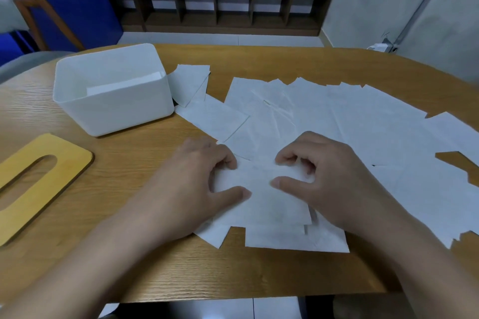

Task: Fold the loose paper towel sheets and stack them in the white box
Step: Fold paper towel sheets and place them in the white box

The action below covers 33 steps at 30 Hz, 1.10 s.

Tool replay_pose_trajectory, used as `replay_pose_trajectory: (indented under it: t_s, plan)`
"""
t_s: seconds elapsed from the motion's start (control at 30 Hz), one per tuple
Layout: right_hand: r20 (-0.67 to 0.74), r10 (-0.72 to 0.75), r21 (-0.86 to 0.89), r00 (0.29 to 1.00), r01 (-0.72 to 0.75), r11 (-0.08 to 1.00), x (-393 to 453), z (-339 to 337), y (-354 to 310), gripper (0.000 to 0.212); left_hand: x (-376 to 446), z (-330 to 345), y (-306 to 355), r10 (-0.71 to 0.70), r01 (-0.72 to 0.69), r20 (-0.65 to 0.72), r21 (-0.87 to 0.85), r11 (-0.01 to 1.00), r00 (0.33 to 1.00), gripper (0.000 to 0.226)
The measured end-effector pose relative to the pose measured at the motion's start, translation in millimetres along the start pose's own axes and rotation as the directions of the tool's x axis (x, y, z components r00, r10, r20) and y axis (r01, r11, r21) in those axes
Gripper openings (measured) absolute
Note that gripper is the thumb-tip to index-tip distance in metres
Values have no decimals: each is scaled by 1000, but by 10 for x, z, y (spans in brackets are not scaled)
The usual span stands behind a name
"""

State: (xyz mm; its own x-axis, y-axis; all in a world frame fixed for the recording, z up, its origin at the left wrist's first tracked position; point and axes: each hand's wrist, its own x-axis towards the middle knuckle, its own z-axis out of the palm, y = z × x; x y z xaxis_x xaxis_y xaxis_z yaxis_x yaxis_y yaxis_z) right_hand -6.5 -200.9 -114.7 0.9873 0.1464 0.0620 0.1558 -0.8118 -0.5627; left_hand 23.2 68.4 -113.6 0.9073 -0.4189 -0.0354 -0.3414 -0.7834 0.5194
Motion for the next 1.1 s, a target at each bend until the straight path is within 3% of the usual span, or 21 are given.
replay_pose_trajectory:
  t_s: [0.13,0.23,0.53,0.73,0.83,0.9,0.97,1.1]
  plan:
    - [65,-5,-3,998,5,1000,3,-24,19,39,-14,-22,7,26,-30,48,78,996,999,67]
    - [111,-5,-57,994,12,998,11,12,39,46,-6,10,21,34,-40,57,113,993,998,69]
    - [145,0,-81,989,12,997,67,22,-17,39,0,-12,124,-30,27,114,32,999,993,46]
    - [222,28,36,975,-37,999,84,30,-22,20,-5,-21,116,-58,73,142,-110,991,988,42]
    - [222,12,132,975,-43,990,68,-19,-65,17,13,-36,94,-35,60,114,-226,972,993,24]
    - [168,4,237,986,-44,971,72,-68,-109,15,45,-66,75,-35,62,74,-414,908,997,13]
    - [56,20,369,998,-39,929,98,-72,-131,11,74,-83,71,-71,64,14,-633,771,997,9]
    - [-99,132,728,986,-19,686,138,22,-189,13,125,3,121,-175,-6,-110,-862,507,978,10]
